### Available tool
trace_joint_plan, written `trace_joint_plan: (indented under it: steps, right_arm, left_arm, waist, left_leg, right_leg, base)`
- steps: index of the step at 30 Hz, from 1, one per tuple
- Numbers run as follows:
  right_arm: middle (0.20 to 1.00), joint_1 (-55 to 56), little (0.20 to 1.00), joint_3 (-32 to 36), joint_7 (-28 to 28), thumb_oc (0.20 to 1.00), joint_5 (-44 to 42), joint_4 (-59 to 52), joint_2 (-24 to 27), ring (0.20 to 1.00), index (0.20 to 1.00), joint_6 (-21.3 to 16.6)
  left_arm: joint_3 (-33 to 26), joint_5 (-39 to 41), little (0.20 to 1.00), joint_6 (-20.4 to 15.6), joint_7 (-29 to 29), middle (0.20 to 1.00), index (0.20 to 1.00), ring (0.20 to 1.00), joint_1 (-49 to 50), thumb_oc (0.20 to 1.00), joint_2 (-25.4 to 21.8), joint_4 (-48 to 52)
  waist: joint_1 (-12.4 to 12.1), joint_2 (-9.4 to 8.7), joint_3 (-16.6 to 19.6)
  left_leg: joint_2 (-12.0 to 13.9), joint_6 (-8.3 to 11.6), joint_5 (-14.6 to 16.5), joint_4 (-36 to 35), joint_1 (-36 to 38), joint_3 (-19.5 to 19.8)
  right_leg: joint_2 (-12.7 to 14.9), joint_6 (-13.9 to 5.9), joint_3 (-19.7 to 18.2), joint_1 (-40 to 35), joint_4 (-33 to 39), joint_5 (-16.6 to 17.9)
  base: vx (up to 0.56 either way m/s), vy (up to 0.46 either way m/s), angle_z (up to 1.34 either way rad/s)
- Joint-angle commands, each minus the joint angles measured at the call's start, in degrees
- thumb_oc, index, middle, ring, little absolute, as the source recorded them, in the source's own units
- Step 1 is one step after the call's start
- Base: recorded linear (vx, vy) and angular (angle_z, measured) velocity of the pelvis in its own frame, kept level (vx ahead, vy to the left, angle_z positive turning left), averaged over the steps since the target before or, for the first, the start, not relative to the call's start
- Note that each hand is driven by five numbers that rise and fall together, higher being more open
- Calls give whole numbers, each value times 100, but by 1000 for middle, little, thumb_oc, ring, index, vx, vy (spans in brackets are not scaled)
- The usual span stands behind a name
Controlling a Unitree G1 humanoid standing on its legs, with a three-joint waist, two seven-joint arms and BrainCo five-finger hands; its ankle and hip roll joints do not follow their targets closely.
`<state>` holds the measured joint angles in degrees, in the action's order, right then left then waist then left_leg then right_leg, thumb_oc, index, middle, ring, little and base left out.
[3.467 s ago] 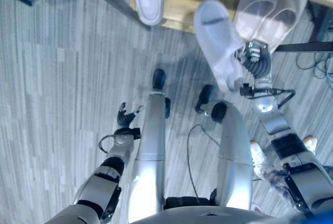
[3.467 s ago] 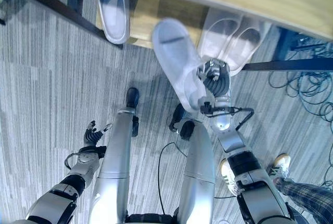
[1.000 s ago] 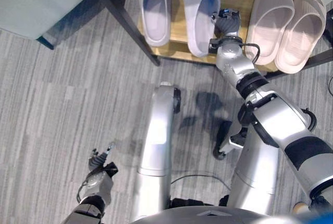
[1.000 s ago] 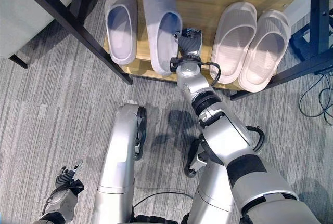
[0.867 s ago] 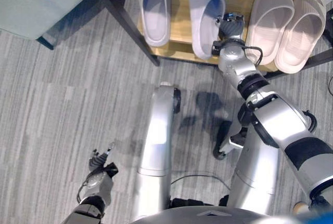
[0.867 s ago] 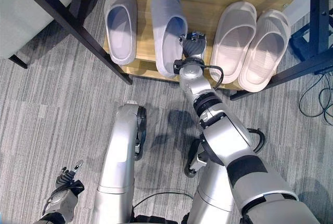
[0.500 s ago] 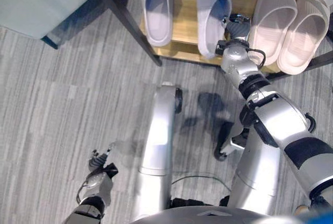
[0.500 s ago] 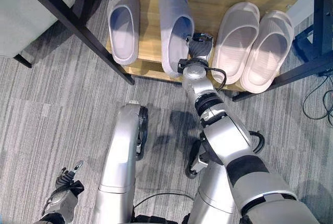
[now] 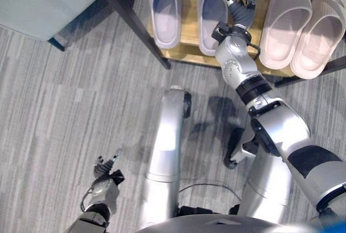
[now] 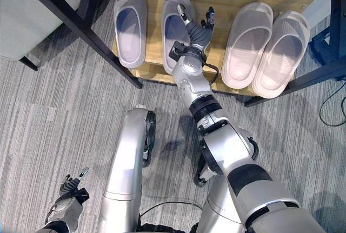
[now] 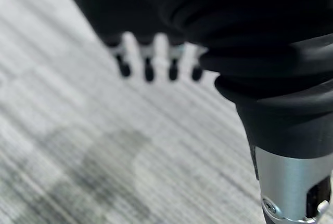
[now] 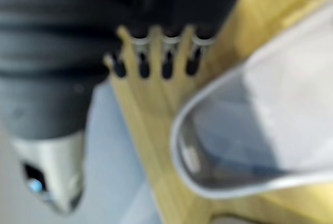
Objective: Arrange the slippers neatly on the shoe rack.
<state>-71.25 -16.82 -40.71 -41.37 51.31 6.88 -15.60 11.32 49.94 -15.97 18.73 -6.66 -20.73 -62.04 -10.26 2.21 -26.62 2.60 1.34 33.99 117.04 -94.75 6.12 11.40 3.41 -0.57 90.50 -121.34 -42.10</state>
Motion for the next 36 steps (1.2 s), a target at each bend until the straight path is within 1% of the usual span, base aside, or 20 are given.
trace_joint_plan:
  steps: [1,5,10,14,21,27,33,36]
  right_arm:
    - [1000,-273,1000,-261,3,1000,72,-728,31,1000,1000,-343]
    - [1000,-211,1000,-223,-62,1000,136,-797,-42,1000,1000,-329]
    - [1000,-177,1000,-326,63,1000,284,-754,-81,1000,1000,-175]
    - [1000,-177,1000,-372,100,1000,269,-686,-130,1000,1000,-163]
    - [1000,-144,1000,-299,127,1000,27,-632,-360,1000,1000,-302]
    - [1000,-143,1000,-278,144,1000,-79,-524,-544,1000,1000,-398]
    - [1000,-233,1000,-252,152,1000,-101,-349,-598,1000,1000,-420]
    - [1000,-283,1000,-251,208,1000,4,-250,-515,1000,1000,-385]
  left_arm:
    - [359,-197,1000,-129,165,1000,1000,1000,91,1000,-119,90]
    - [397,-266,1000,-103,189,1000,1000,1000,66,1000,-96,74]
    - [437,-363,1000,-116,166,1000,1000,1000,58,1000,-126,132]
    - [458,-400,1000,-124,186,1000,1000,1000,47,1000,-148,157]
    - [468,-395,1000,-179,193,1000,1000,1000,128,1000,-229,303]
    - [461,-391,1000,-201,211,1000,1000,1000,168,1000,-220,223]
    - [500,-430,1000,-231,212,1000,1000,1000,222,1000,-239,223]
    - [504,-471,1000,-271,202,1000,1000,1000,261,1000,-236,232]
  waist:
    - [-140,84,-318]
    - [-124,71,-318]
    - [-145,86,-318]
    - [-161,89,-318]
    - [-247,140,-318]
    - [-271,168,-318]
    - [-307,216,-318]
    - [-310,235,-318]
  left_leg:
    - [-145,-661,1326,484,480,-4]
    - [-159,-655,1318,484,480,-4]
    - [-164,-662,1326,499,480,30]
    - [-178,-658,1325,501,480,45]
    - [-195,-649,1320,495,480,69]
    - [-181,-649,1329,515,480,38]
    - [-194,-647,1332,522,480,49]
    - [-193,-640,1329,535,480,33]
  right_leg:
    - [-102,272,-621,-55,175,477]
    - [-111,280,-628,-55,153,469]
    - [-113,293,-613,-55,156,465]
    - [-113,294,-603,-55,159,466]
    - [-102,297,-590,-55,169,472]
    - [-86,299,-606,-55,134,494]
    - [-80,294,-592,-55,130,497]
    - [-83,290,-608,-55,109,494]
  base:
    - [0,0,0]
    - [0,0,0]
    - [0,0,0]
    - [0,0,0]
    - [0,0,0]
    - [0,0,0]
    - [0,0,0]
    - [0,0,0]
